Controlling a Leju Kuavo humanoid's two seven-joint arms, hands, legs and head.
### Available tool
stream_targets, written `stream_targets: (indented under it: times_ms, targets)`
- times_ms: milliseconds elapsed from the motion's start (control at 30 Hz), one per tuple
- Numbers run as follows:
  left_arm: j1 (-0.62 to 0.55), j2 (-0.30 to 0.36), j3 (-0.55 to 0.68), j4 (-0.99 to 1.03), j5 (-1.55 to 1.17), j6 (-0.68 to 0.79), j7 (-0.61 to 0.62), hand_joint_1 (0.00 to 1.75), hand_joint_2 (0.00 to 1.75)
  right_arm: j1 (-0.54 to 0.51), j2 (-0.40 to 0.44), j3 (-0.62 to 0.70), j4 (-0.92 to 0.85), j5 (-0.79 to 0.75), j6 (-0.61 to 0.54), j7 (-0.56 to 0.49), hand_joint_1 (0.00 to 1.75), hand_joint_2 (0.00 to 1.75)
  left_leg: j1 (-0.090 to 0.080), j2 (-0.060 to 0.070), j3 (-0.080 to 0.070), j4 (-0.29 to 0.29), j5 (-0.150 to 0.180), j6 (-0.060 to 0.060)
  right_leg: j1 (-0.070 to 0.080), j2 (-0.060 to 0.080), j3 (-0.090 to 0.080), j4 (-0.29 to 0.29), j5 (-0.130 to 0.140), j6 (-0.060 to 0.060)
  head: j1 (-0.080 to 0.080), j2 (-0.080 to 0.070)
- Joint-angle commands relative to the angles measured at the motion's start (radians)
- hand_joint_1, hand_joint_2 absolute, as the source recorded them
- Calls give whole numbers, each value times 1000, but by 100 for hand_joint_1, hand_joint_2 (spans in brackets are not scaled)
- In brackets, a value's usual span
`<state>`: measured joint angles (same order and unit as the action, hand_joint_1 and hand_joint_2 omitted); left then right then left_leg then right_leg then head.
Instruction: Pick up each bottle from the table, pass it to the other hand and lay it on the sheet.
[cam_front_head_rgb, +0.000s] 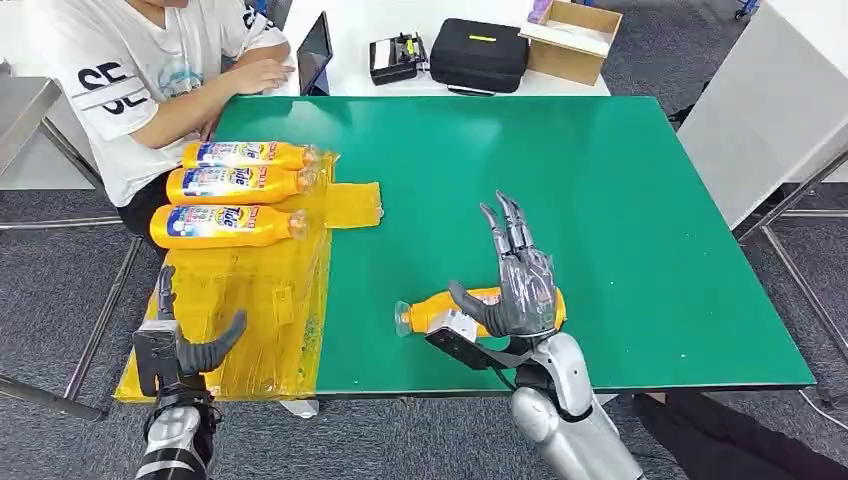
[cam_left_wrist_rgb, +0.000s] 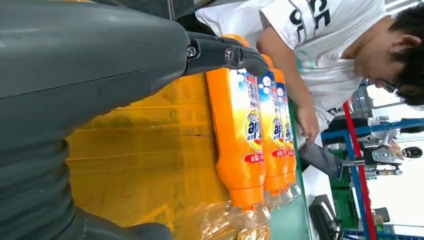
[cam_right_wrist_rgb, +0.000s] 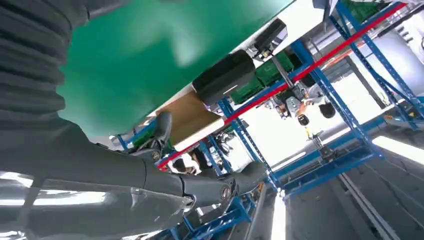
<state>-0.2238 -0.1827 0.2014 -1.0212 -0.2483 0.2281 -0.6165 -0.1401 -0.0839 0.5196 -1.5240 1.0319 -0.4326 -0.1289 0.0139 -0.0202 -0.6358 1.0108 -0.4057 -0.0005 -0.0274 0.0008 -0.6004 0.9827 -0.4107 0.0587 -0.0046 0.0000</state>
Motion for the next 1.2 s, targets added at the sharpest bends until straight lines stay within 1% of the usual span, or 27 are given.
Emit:
stream_targets:
  times_ms: [33,67,100,133,200,233,333,400,433,500,533,600,667,733,767,800,833,867,900,933,967,1000,1033,1100,1133,1167,1200]
  targets:
    - [-29,3,12,38,19,-8,2,0,175,-18,19,-35,47,-17,10,-11,21,175,0,1,3,0,-1,0,1,0,3,-1,-1,-2,0,0]
    - [-27,5,12,38,20,-8,3,0,175,-23,19,-35,53,-18,14,-10,0,175,0,1,2,0,-1,0,1,0,2,-1,-1,-2,0,0]
    - [-27,5,12,38,20,-10,3,0,175,-25,20,-35,58,-18,16,-9,0,175,1,3,8,0,-4,1,2,1,8,-1,-3,-5,0,0]
    - [-26,4,11,38,21,-11,3,0,175,-27,20,-35,65,-17,20,-6,0,175,0,2,3,0,-1,1,1,0,3,-1,-1,-2,0,0]
    - [-26,4,11,38,21,-11,3,0,175,-27,20,-35,65,-17,20,-6,0,175,0,1,2,0,-1,0,1,0,2,-1,-1,-2,0,0]
    - [-26,4,11,38,21,-11,3,0,175,-27,20,-35,65,-17,20,-6,0,175,1,3,5,0,-2,1,1,1,5,-1,-1,-3,0,0]
    - [-26,4,11,38,21,-11,3,0,175,-27,20,-35,65,-17,20,-6,0,175,0,1,2,0,-1,0,1,0,2,-1,-1,-2,0,0]
    - [-27,2,10,41,21,-12,4,0,175,-31,21,-36,67,-17,20,-5,0,175,1,3,5,0,-2,1,2,1,6,-1,-2,-4,0,0]
    - [-28,2,10,43,21,-13,4,0,175,-32,22,-36,69,-18,21,-5,0,175,0,2,3,0,-1,0,1,0,3,-1,-1,-3,0,0]
    - [-31,3,9,52,23,-14,7,0,175,-35,23,-38,74,-19,22,-3,0,175,1,3,5,0,-2,1,2,1,6,-1,-2,-4,0,0]
    - [-32,3,10,53,24,-13,8,0,175,-36,23,-39,76,-19,22,-3,0,175,0,2,3,0,-2,1,1,0,3,-1,-1,-3,0,0]
    - [-34,3,9,55,25,-15,8,0,175,-40,23,-40,83,-19,23,-2,0,175,1,3,6,0,-3,1,2,1,6,-1,-2,-4,0,0]
    - [-33,4,8,57,30,-21,11,0,175,-38,19,-42,86,-18,27,3,0,175,0,2,3,0,-1,0,1,0,3,-1,-1,-2,0,0]
    - [-29,4,11,51,35,-22,12,0,175,-34,6,-40,82,-11,52,19,0,175,0,1,3,0,-1,1,1,0,3,-1,-1,-2,0,0]
    - [-19,8,14,40,40,-25,14,0,175,-23,-22,-37,65,-25,110,39,0,175,0,2,4,0,-2,1,1,0,4,-1,-1,-3,0,0]
    - [-12,11,18,29,42,-26,17,0,175,-15,-59,-24,60,-54,217,70,0,175,0,2,5,0,-2,1,1,0,5,-1,-2,-3,0,0]
    - [-4,18,23,21,44,-28,19,0,175,-8,-107,-15,56,-79,285,86,0,175,0,2,4,0,-2,1,1,0,4,-1,-1,-3,0,0]
    - [-1,21,25,18,44,-32,19,0,175,-6,-129,-13,65,-114,311,62,0,175,1,2,6,0,-3,1,2,0,6,-1,-2,-4,0,0]
    - [-4,24,29,21,45,-38,19,0,175,-10,-167,-1,74,-151,372,61,0,175,0,1,4,-1,-2,1,1,-1,5,-2,-1,-2,0,0]
    - [-8,27,31,26,45,-41,19,0,175,-19,-207,11,85,-153,403,62,0,175,1,1,5,-1,-2,1,1,-1,7,-3,-2,-3,0,0]
    - [-17,29,32,39,45,-45,19,0,175,-28,-244,18,98,-208,452,32,0,175,0,2,7,-1,-3,1,1,0,8,-2,-2,-3,0,0]
    - [-28,30,31,55,43,-48,16,0,175,-43,-296,47,105,-236,507,27,0,175,0,-1,3,-1,-1,1,1,-2,5,-2,-1,-2,0,0]
    - [-38,31,29,68,41,-47,14,0,175,-57,-338,60,103,-259,531,20,0,175,0,0,4,0,-2,2,1,-1,6,-2,-1,-3,0,0]
    - [-50,31,27,88,40,-46,12,0,175,-63,-366,59,100,-308,564,-4,0,175,0,1,2,0,-2,1,0,0,3,-1,-1,-2,0,0]
    - [-60,32,25,103,39,-45,8,0,175,-72,-397,74,89,-328,585,2,0,175,-1,0,4,1,-2,2,0,-2,6,-1,-2,-3,0,0]
    - [-65,32,23,110,40,-48,8,0,175,-70,-409,71,80,-342,587,3,0,175,-2,-2,1,0,-1,1,-1,-3,4,-1,-1,-2,0,0]
    - [-67,31,21,113,40,-49,8,0,175,-67,-415,73,73,-353,593,6,0,175,-2,-1,3,1,-2,1,-1,-3,5,-1,-2,-3,0,0]
